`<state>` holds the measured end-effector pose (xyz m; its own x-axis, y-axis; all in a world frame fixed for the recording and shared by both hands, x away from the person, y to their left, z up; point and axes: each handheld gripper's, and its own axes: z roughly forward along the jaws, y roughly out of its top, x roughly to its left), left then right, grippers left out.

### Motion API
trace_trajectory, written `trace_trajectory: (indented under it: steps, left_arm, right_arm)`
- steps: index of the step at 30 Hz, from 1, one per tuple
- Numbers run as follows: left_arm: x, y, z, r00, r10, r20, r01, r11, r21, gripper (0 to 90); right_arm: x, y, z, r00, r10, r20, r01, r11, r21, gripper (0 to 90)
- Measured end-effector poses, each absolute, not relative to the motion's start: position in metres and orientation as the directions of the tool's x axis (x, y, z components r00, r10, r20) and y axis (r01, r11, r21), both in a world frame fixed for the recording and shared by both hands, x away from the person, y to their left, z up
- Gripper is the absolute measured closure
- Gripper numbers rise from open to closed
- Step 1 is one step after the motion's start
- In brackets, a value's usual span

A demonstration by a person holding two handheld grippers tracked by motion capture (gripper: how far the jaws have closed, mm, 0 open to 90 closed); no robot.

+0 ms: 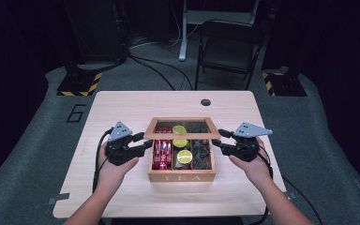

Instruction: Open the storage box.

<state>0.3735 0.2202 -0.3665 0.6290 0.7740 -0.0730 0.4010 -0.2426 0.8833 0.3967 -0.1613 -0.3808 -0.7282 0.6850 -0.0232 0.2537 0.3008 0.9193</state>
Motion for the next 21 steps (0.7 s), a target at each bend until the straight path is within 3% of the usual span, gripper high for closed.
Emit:
trace_trajectory:
  steps: [21]
  left_arm:
    - [0.395,0.218,-0.342,0.608,0.791,-0.065,0.382,-0.220,0.898,54.7]
  right_arm:
    - [0.423,-0.156,-0.362,-0.707,0.705,-0.050,0.255,0.321,0.912,54.6]
